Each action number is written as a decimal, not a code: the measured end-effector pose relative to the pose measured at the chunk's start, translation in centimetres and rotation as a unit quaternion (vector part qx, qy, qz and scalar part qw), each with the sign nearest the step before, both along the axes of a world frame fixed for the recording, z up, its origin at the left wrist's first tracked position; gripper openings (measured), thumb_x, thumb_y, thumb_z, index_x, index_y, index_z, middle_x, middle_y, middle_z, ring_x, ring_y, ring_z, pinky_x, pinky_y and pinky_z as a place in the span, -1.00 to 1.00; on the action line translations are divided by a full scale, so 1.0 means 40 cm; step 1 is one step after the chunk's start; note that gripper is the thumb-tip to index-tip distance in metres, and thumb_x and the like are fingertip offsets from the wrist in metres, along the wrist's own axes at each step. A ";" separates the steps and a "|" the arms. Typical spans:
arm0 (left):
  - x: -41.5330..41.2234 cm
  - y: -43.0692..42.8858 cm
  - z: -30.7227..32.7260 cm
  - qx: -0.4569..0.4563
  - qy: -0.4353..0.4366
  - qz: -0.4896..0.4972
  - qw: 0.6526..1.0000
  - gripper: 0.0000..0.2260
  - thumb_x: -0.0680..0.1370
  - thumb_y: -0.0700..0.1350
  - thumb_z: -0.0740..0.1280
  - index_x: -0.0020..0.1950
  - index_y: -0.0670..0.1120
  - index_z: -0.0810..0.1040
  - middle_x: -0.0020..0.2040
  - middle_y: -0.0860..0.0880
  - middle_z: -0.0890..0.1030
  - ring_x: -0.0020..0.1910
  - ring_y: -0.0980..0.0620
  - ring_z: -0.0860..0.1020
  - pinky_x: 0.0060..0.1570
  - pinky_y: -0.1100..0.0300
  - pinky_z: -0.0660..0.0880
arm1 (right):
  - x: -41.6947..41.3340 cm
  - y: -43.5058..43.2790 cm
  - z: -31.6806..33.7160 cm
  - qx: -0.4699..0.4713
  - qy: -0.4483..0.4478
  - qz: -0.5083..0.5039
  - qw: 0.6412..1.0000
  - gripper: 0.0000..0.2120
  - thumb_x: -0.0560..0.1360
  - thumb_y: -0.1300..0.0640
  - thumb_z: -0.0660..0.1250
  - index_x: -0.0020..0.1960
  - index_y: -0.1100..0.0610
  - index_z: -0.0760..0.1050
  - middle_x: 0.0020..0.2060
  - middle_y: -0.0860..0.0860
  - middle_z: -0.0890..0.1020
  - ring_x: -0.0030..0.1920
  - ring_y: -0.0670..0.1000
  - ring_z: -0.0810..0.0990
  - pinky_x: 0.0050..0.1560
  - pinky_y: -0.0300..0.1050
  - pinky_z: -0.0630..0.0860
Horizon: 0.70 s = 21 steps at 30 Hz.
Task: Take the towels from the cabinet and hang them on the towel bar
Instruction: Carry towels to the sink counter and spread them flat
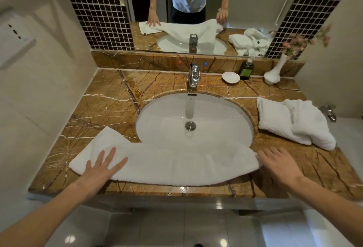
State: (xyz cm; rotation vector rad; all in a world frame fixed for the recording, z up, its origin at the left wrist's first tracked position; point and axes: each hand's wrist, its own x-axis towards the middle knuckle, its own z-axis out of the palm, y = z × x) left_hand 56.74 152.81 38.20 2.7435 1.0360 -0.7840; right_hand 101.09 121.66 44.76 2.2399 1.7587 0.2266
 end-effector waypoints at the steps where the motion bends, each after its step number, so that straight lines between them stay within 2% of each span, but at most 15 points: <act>1: 0.000 0.002 0.002 0.003 0.003 -0.001 1.000 -0.04 0.54 -0.40 0.20 0.37 0.35 -0.46 0.43 -0.05 -0.54 0.46 -0.24 -0.41 0.41 -0.32 -0.12 | 0.016 -0.001 0.013 -0.015 -0.024 0.025 0.999 -0.51 -0.14 0.29 0.62 -0.26 0.15 0.54 -0.39 0.06 0.56 -0.42 0.09 0.53 -0.44 -0.04 0.43; 4: 0.006 -0.001 0.008 0.005 0.022 -0.006 1.000 -0.04 0.51 -0.46 0.17 0.43 0.31 -0.41 0.42 -0.05 -0.54 0.46 -0.25 -0.40 0.40 -0.32 -0.11 | 0.059 -0.021 0.035 -0.079 -0.067 0.063 0.993 -0.46 -0.19 0.31 0.63 -0.23 0.20 0.57 -0.35 0.12 0.55 -0.39 0.13 0.51 -0.40 0.05 0.49; 7: 0.016 -0.008 0.016 0.004 0.032 -0.004 0.999 -0.05 0.50 -0.47 0.15 0.45 0.28 -0.38 0.45 -0.08 -0.51 0.46 -0.25 -0.40 0.40 -0.32 -0.10 | 0.066 -0.040 0.016 -0.146 -0.069 0.083 0.983 -0.44 -0.16 0.24 0.66 -0.19 0.17 0.59 -0.32 0.12 0.57 -0.33 0.12 0.54 -0.31 0.07 0.53; 8: 0.016 -0.008 0.017 0.005 0.034 -0.007 0.999 -0.05 0.49 -0.48 0.15 0.45 0.27 -0.38 0.46 -0.08 -0.50 0.46 -0.25 -0.40 0.40 -0.32 -0.09 | 0.056 -0.042 0.004 -0.178 -0.063 0.087 0.978 -0.45 -0.08 0.20 0.67 -0.12 0.16 0.59 -0.26 0.13 0.60 -0.27 0.13 0.57 -0.22 0.10 0.55; 9: 0.017 -0.009 0.022 0.005 0.036 -0.009 0.999 -0.04 0.48 -0.50 0.14 0.46 0.26 -0.39 0.46 -0.09 -0.49 0.46 -0.25 -0.39 0.40 -0.33 -0.08 | 0.044 -0.043 -0.010 -0.219 -0.055 0.092 0.970 -0.48 0.09 0.16 0.64 0.01 0.15 0.56 -0.12 0.15 0.61 -0.13 0.14 0.58 -0.06 0.15 0.53; 11: 0.014 -0.007 0.028 0.000 0.043 -0.013 0.999 -0.04 0.47 -0.50 0.15 0.46 0.24 -0.39 0.46 -0.08 -0.50 0.46 -0.25 -0.40 0.40 -0.32 -0.07 | 0.027 -0.050 -0.046 -0.258 -0.042 0.088 0.961 -0.57 0.44 0.10 0.39 0.27 0.11 0.40 0.17 0.14 0.51 0.15 0.14 0.47 0.27 0.15 0.34; 12: 0.013 -0.007 0.034 -0.003 0.045 -0.013 0.999 -0.04 0.48 -0.48 0.16 0.45 0.25 -0.40 0.44 -0.07 -0.52 0.46 -0.23 -0.40 0.40 -0.32 -0.07 | 0.021 -0.053 -0.055 -0.268 -0.031 0.079 0.960 -0.60 0.50 0.06 0.30 0.31 0.09 0.35 0.23 0.12 0.47 0.20 0.13 0.43 0.31 0.11 0.27; 14: 0.011 -0.008 0.043 -0.011 0.044 -0.014 0.999 -0.06 0.49 -0.41 0.17 0.43 0.28 -0.41 0.41 -0.03 -0.54 0.46 -0.19 -0.42 0.41 -0.30 -0.09 | 0.010 -0.053 -0.058 -0.269 -0.017 0.063 0.961 -0.63 0.52 -0.02 0.20 0.29 0.06 0.34 0.23 0.08 0.44 0.19 0.10 0.40 0.31 0.08 0.25; 17: 0.007 -0.005 0.050 -0.003 0.035 -0.032 0.999 -0.22 0.55 -0.20 0.12 0.45 0.25 -0.39 0.42 -0.04 -0.51 0.46 -0.15 -0.41 0.40 -0.28 -0.19 | 0.014 -0.049 -0.060 -0.253 -0.014 0.068 0.965 -0.65 0.53 -0.05 0.15 0.27 0.04 0.35 0.22 0.06 0.44 0.16 0.08 0.42 0.26 0.04 0.29; 19: 0.001 0.004 0.046 0.039 0.005 -0.063 0.997 -0.36 0.57 -0.03 0.04 0.49 0.19 -0.32 0.49 -0.10 -0.37 0.46 -0.13 -0.36 0.38 -0.24 -0.24 | 0.017 -0.044 -0.058 -0.234 -0.006 0.073 0.969 -0.67 0.53 -0.04 0.15 0.26 0.03 0.38 0.19 0.04 0.46 0.13 0.06 0.44 0.22 0.01 0.33; 21: 0.002 0.015 0.041 0.070 -0.027 -0.071 0.995 -0.41 0.56 0.10 0.00 0.53 0.15 -0.20 0.56 -0.15 -0.14 0.49 -0.12 -0.25 0.36 -0.26 -0.22 | 0.021 -0.038 -0.060 -0.212 0.011 0.076 0.974 -0.70 0.50 -0.03 0.19 0.20 0.02 0.42 0.12 0.03 0.50 0.05 0.05 0.47 0.14 -0.01 0.37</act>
